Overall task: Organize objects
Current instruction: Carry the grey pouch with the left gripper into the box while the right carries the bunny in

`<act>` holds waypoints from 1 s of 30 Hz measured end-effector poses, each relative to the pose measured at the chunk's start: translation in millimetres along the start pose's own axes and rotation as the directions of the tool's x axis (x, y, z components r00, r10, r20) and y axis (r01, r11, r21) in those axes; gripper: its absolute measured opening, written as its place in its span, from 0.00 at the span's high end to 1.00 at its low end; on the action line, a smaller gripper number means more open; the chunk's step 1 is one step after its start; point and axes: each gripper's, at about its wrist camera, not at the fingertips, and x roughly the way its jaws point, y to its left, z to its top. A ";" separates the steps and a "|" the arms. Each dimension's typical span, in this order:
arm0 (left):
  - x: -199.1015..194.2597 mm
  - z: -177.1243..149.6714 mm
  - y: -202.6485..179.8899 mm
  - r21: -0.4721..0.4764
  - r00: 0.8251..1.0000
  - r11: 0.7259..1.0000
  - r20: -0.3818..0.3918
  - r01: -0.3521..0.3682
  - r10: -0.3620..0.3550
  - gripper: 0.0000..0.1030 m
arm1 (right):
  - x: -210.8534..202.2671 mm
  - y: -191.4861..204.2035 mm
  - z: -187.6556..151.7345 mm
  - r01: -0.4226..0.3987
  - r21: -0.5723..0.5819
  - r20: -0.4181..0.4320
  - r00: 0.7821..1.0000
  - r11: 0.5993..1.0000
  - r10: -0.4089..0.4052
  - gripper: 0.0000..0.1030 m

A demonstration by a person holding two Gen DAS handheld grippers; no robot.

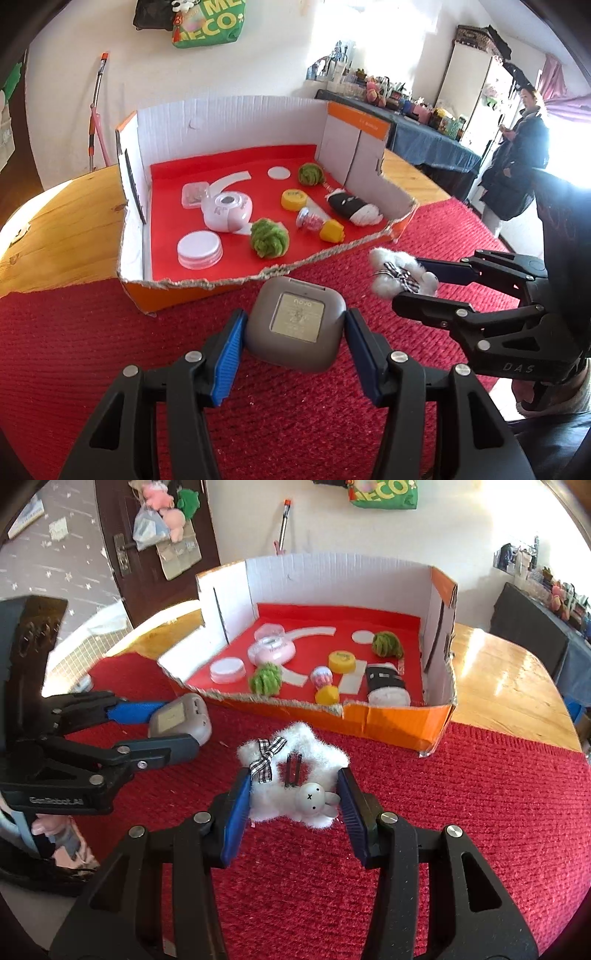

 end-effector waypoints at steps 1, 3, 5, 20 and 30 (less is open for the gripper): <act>-2.3 2.2 0.4 -0.003 1.000 1.000 0.005 0.008 -0.008 0.45 | -4.0 -0.4 2.5 -0.005 0.003 0.010 1.000 1.000 0.005 0.57; -6.2 7.7 1.1 -0.007 1.000 1.000 0.016 0.023 -0.023 0.45 | -11.5 -0.6 9.1 -0.008 0.002 0.031 1.000 1.000 0.008 0.57; -7.4 15.6 1.7 -0.007 0.999 1.000 0.023 0.030 -0.030 0.45 | -17.7 -0.9 19.5 -0.007 -0.004 0.048 0.999 1.000 0.007 0.57; 52.2 108.7 32.6 -0.081 0.998 0.997 -0.063 0.021 -0.026 0.45 | 40.3 -32.7 149.9 0.094 0.003 -0.040 0.995 0.996 -0.094 0.57; 88.8 136.6 36.4 -0.072 0.993 0.997 -0.117 0.002 -0.010 0.45 | 108.8 -51.4 189.7 0.129 0.010 -0.199 0.972 0.992 -0.125 0.57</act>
